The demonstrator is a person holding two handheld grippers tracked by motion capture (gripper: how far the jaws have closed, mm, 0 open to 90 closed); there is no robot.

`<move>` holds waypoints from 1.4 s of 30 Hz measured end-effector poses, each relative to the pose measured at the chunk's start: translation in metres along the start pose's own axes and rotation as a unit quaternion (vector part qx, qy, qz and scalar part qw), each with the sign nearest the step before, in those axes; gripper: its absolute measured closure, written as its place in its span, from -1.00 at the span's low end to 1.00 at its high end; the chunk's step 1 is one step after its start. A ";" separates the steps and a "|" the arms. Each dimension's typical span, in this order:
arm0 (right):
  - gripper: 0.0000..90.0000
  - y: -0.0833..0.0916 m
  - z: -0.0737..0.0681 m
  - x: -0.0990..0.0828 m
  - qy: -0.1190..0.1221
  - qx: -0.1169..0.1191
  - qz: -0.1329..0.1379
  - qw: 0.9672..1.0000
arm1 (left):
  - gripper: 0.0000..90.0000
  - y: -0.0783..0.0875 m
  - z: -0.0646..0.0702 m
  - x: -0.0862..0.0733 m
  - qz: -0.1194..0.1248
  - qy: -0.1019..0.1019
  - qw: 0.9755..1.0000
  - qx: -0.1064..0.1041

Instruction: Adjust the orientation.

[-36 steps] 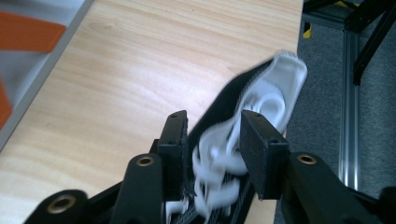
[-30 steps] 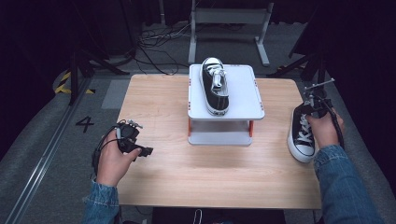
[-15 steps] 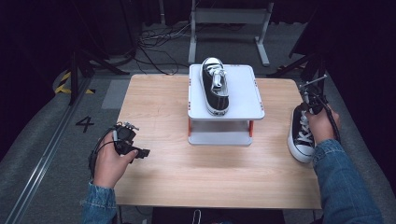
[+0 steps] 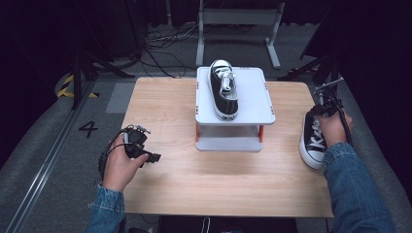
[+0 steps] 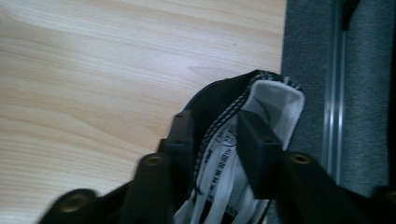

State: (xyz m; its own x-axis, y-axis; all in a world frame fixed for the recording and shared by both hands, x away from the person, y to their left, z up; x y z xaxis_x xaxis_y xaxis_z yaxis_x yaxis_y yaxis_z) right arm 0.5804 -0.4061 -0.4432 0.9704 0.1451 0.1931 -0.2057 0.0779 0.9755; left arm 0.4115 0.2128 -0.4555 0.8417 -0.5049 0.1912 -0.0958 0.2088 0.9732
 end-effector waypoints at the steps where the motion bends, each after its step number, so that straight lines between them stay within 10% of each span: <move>1: 0.61 0.000 0.002 0.000 0.001 0.003 -0.001 1.000 | -0.53 0.000 0.000 0.000 -0.001 -0.002 1.000 0.000; 5: 0.39 -0.004 0.010 -0.001 -0.027 0.035 -0.001 0.999 | -0.53 0.000 0.002 0.001 0.000 -0.002 1.000 0.001; 12: 0.89 -0.004 0.004 0.000 -0.017 0.060 0.005 0.998 | -0.53 0.000 0.002 0.000 -0.001 -0.003 1.000 0.002; 21: 0.97 0.054 -0.028 -0.025 0.070 0.061 0.083 0.992 | -0.53 0.003 0.003 0.008 0.004 -0.011 1.000 0.002; 31: 0.99 0.118 -0.087 -0.084 0.189 0.109 0.143 0.965 | -0.53 0.003 0.013 0.023 0.005 -0.031 1.000 0.003; 42: 0.99 0.115 -0.170 -0.162 0.318 0.154 0.106 0.929 | -0.53 -0.002 0.014 0.027 0.001 -0.034 0.999 -0.006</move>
State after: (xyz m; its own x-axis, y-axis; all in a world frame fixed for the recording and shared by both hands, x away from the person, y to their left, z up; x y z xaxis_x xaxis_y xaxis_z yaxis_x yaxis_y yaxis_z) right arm 0.3778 -0.2531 -0.3798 0.6211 0.6859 0.3792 -0.2432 -0.2913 0.9252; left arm 0.4271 0.1870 -0.4500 0.8040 -0.5594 0.2018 -0.0913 0.2192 0.9714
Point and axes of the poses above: each handheld gripper's, and its own axes: y roughly backward along the jaws, x roughly out of its top, z roughly to its right, the point moved 5 cm from there along -y, roughly forward along the jaws, and after that the axes turned 14 degrees about -z, right-handed, at the moved point
